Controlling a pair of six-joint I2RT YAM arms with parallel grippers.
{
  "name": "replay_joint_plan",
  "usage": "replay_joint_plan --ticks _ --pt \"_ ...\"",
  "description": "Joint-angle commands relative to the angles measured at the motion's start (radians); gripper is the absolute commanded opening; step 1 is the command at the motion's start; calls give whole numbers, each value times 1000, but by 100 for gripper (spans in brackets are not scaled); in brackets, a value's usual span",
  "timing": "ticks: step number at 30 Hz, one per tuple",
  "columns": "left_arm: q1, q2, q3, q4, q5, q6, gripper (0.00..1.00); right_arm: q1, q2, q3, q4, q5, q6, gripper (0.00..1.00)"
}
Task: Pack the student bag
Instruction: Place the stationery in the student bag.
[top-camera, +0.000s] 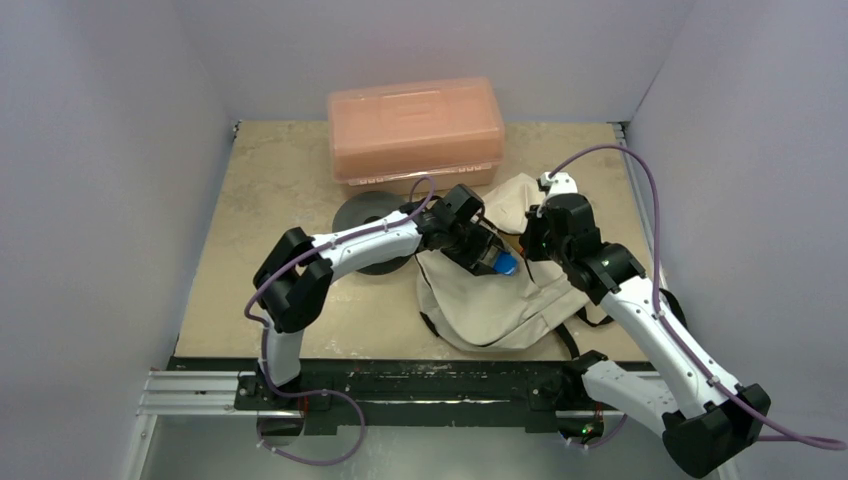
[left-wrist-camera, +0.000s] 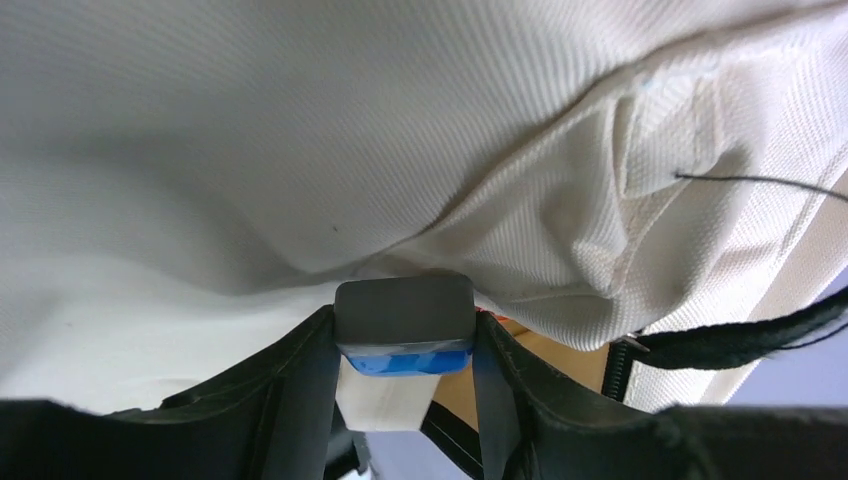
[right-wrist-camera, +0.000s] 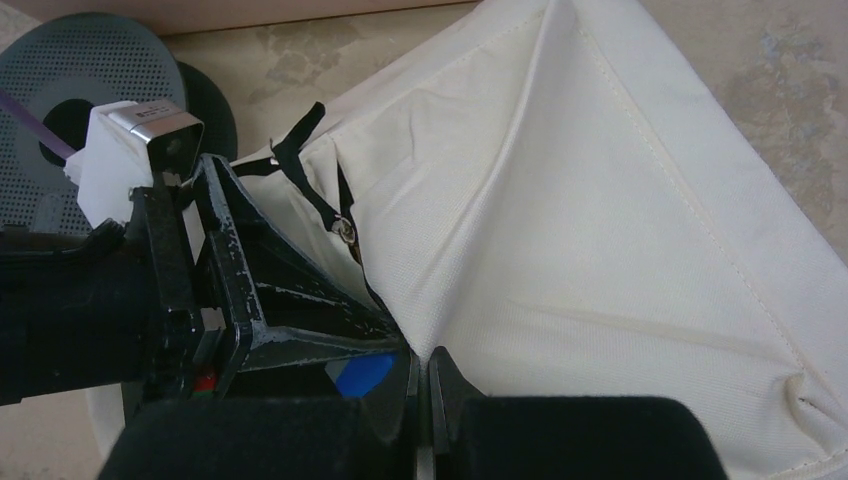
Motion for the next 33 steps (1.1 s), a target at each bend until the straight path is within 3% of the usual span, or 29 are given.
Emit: replay_joint_plan --ticks 1,9,14,21,23,25,33 --pt "-15 -7 57 59 90 -137 5 9 -28 -9 70 -54 6 0" --pt "-21 74 130 211 131 -336 7 9 -57 -36 78 -56 -6 0" --pt "-35 135 175 325 111 -411 20 9 -67 -35 83 -54 -10 0" --pt "-43 131 11 767 39 -363 53 9 -76 -34 79 -37 -21 0" --pt "-45 111 -21 801 26 -309 75 8 -79 -38 81 -37 -26 0" --pt "-47 86 -54 824 15 -272 87 9 -77 -37 76 -31 -28 0" --pt "-50 -43 -217 856 76 -163 86 10 -99 -44 60 -10 -27 0"
